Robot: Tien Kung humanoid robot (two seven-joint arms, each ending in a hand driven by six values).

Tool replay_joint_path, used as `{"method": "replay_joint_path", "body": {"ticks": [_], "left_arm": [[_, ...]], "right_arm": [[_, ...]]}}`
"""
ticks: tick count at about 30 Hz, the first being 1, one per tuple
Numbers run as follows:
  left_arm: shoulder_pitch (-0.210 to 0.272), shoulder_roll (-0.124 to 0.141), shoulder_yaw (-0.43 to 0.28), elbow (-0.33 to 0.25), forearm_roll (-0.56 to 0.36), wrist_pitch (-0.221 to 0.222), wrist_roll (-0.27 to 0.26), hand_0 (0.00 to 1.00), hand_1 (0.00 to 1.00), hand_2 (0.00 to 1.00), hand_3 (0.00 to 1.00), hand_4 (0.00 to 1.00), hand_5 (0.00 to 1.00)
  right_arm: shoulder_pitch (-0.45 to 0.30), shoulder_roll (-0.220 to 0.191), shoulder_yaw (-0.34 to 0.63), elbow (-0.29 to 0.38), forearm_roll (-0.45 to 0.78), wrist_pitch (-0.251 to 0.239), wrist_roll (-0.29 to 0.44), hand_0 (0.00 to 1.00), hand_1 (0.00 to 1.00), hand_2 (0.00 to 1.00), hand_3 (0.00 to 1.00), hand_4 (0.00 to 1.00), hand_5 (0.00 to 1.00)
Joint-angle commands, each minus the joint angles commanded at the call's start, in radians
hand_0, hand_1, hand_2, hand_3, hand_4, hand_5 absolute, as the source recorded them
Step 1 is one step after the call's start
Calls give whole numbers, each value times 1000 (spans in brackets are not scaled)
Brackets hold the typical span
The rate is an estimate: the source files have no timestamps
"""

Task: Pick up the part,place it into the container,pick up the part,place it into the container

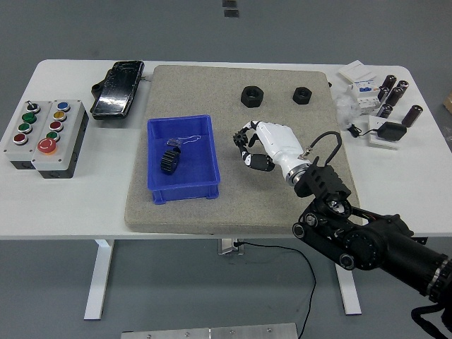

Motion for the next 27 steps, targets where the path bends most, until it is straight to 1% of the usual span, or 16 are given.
{"method": "replay_joint_path", "body": {"ticks": [1,6,7,10,12,13,18,19,24,25,27], "left_arm": [[0,0,0,0,1,0,0,672,647,601,642,712,358],[0,0,-3,0,4,0,3,672,647,601,642,712,358],[0,-1,-3,0,4,0,4,672,647,601,642,713,359],[-1,-3,-4,0,6,0,4,672,647,601,642,713,359],[-2,-1,-5,0,7,0,4,672,647,601,642,713,359],[-2,-1,-6,0,9,-1,5,672,647,602,642,713,360],[-2,0,-10,0,14,-1,7,672,647,602,642,713,360],[-2,0,-10,0,15,-1,7,672,647,602,642,714,360],[-3,-2,-16,0,20,-2,6,672,647,602,642,714,360],[-4,-2,-16,0,20,-2,6,672,647,602,644,713,361],[-3,-2,-17,0,21,-2,6,672,647,602,644,713,361]], "right_arm": [[5,2,-6,11,1,0,-2,679,604,458,662,535,235],[38,24,-32,71,9,-2,-8,679,604,458,662,535,235],[45,29,-40,78,9,0,-10,679,613,553,662,539,265],[63,39,-67,89,6,12,-14,679,613,553,662,539,265],[75,45,-95,91,-6,30,-23,679,613,553,662,539,265],[80,47,-107,92,-13,40,-29,705,687,718,680,584,321],[90,62,-148,86,-67,91,-64,705,687,718,680,584,321],[91,63,-151,83,-75,97,-70,819,873,913,823,694,394],[89,65,-148,78,-102,116,-90,819,873,913,823,694,394],[89,65,-143,78,-104,118,-91,840,887,932,872,738,423],[87,65,-133,79,-109,118,-94,840,887,932,872,738,423]]}}
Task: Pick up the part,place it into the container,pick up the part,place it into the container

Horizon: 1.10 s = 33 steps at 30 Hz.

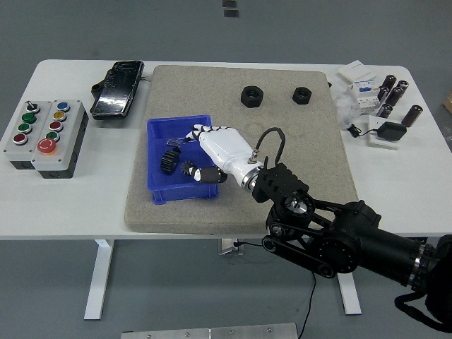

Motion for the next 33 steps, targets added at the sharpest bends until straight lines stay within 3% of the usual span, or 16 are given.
{"method": "replay_joint_path", "body": {"ticks": [6,13,15,16,20,27,28,33], "left_arm": [[1,2,-3,0,4,0,0,671,648,602,644,713,361],[2,0,-5,0,9,-2,-1,671,648,602,643,716,363],[3,1,-8,0,11,-1,0,671,648,602,643,716,363],[3,2,-10,0,14,-1,1,671,648,602,644,716,365],[7,3,-12,0,14,-1,3,671,648,602,644,716,365],[18,-5,-4,0,-6,3,2,671,648,603,644,716,366],[20,-6,-3,0,-9,3,3,671,648,603,644,716,367],[26,-8,2,0,-14,5,5,671,648,603,644,716,367]], "right_arm": [[-13,-7,35,-1,-4,-1,-2,841,891,930,867,750,434],[-79,-46,167,34,96,-63,65,812,856,879,806,748,431],[-113,-63,219,48,145,-82,104,812,856,879,806,748,431],[-134,-71,251,56,173,-90,128,727,781,826,768,741,422],[-210,-96,369,99,263,-103,203,727,781,826,768,741,422],[-386,-109,621,162,425,-63,336,716,756,798,745,738,416],[-414,-110,658,166,458,-65,361,723,728,744,703,735,413],[-540,-130,808,199,631,-149,487,723,728,744,703,735,413]]}}
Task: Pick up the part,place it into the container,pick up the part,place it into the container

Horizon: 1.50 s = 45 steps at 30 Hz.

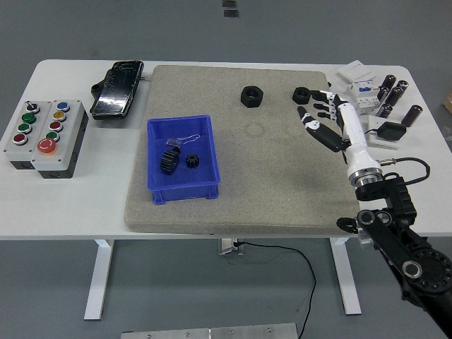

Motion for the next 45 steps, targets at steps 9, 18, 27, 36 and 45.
{"method": "replay_joint_path", "body": {"ticks": [9,18,27,36,45], "left_arm": [[-3,3,-6,0,-22,11,5,671,648,601,644,716,367],[-3,12,-4,0,-30,10,13,670,626,596,643,715,366],[-20,31,-19,0,9,0,18,671,602,571,636,715,363],[-23,50,-29,0,25,-3,18,670,622,574,615,715,367],[-14,51,-22,0,0,4,15,670,619,582,619,713,361]], "right_arm": [[-117,15,210,-7,294,64,163,721,722,728,693,747,422],[-134,16,282,-4,462,114,174,725,726,727,692,758,445],[-139,17,324,-4,470,55,160,726,725,713,682,756,442],[-141,13,339,11,447,69,157,728,725,712,682,755,445],[-148,12,368,47,333,114,110,731,723,713,687,739,469]]}}
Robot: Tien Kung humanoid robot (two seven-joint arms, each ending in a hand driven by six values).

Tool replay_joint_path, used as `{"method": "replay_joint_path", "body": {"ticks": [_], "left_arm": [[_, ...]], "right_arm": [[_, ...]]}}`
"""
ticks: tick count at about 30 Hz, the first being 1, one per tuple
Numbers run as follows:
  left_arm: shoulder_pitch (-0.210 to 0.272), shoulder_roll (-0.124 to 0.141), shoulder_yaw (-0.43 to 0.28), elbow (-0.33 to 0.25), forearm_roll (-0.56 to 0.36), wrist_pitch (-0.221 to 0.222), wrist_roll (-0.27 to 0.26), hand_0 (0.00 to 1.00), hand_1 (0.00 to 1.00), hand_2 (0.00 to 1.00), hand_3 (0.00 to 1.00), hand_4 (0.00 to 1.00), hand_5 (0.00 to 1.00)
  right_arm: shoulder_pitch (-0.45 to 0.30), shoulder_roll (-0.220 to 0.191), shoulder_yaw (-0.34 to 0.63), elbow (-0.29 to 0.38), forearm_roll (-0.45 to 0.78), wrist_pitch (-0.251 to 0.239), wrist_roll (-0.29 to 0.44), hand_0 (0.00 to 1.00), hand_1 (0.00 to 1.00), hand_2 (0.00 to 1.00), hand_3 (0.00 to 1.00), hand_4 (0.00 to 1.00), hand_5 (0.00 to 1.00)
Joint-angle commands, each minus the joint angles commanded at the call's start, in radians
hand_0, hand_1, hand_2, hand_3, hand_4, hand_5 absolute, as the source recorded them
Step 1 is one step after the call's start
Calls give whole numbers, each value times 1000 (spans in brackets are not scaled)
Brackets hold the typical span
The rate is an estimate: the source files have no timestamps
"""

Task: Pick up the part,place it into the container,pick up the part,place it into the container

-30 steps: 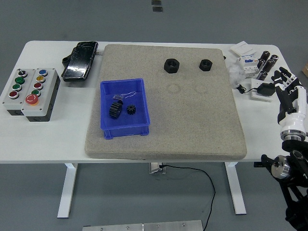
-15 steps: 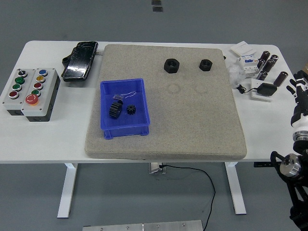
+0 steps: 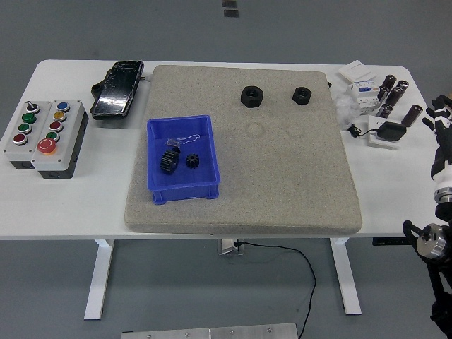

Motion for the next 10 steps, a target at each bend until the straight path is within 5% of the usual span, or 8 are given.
{"method": "replay_joint_path", "body": {"ticks": [10], "left_arm": [[-4,-5,-7,0,16,2,-10,669,619,579,618,697,344]], "right_arm": [[0,0,23,21,-55,20,-25,732,722,715,689,736,475]]}}
